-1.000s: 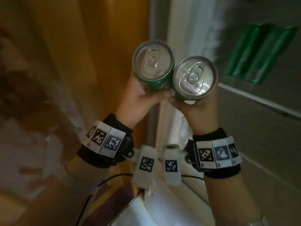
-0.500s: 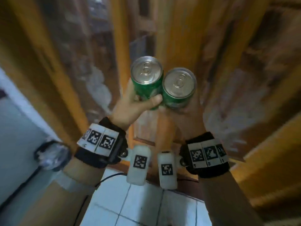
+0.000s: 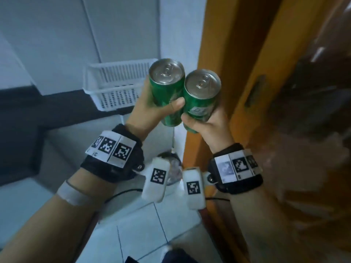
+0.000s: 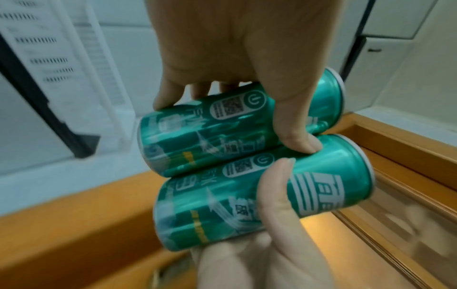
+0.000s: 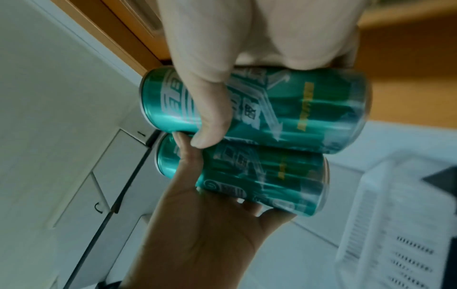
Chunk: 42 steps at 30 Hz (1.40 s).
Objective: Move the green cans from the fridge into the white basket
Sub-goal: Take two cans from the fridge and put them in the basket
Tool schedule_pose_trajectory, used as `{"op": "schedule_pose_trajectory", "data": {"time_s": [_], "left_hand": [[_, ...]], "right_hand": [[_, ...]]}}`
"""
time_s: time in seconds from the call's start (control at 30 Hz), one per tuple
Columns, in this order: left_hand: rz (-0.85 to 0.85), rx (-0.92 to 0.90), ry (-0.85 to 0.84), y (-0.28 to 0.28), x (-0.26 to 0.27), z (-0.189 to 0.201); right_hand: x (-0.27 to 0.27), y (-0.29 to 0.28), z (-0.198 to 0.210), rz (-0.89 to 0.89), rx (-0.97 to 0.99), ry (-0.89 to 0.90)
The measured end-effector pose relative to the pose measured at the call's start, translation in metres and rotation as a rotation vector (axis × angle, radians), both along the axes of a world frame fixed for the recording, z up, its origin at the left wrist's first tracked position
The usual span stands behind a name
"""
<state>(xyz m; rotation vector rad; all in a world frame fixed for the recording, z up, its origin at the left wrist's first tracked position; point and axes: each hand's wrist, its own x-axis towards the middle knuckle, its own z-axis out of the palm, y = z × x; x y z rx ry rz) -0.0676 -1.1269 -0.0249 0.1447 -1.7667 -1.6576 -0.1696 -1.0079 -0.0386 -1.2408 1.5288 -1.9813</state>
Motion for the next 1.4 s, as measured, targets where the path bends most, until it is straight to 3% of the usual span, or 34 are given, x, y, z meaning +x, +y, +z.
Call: {"op": "schedule_pose_trajectory", "data": {"time_s": [0.17, 0.37, 0.67, 0.87, 1.0, 1.13, 1.23, 1.4], "left_hand": [[0.207, 0.066, -0.018, -0.121, 0.008, 0.021], [0.423, 0.108, -0.081, -0.258, 0.007, 0.008], [0.549, 0.183, -0.248, -0.471, -0.023, -0.018], [0.565, 0.136, -0.428, -0.553, -0.051, -0.056], [0.580, -0.118, -0.645, -0.586, -0.066, -0.076], [0.555, -0.218, -0.807, -0.611, -0.076, -0.089], [0.558, -0.235, -0.859, -0.626, -0.080, -0.096], [0.566, -0.304, -0.920, -0.649, -0.085, -0.104]], "right_hand": [[-0.016, -0.152, 0.023, 0.213, 0.043, -0.007], [-0.030, -0.305, 0.006, 0.362, 0.106, -0.085], [-0.063, -0.507, -0.016, 0.235, 0.268, -0.142], [-0.090, -0.587, -0.046, 0.068, 0.509, -0.133], [-0.103, -0.620, -0.065, 0.022, 0.674, -0.117], [-0.112, -0.653, -0.086, 0.023, 0.785, -0.055], [-0.114, -0.677, -0.098, 0.051, 0.878, 0.014], [-0.119, -0.700, -0.110, 0.056, 0.875, 0.003]]}}
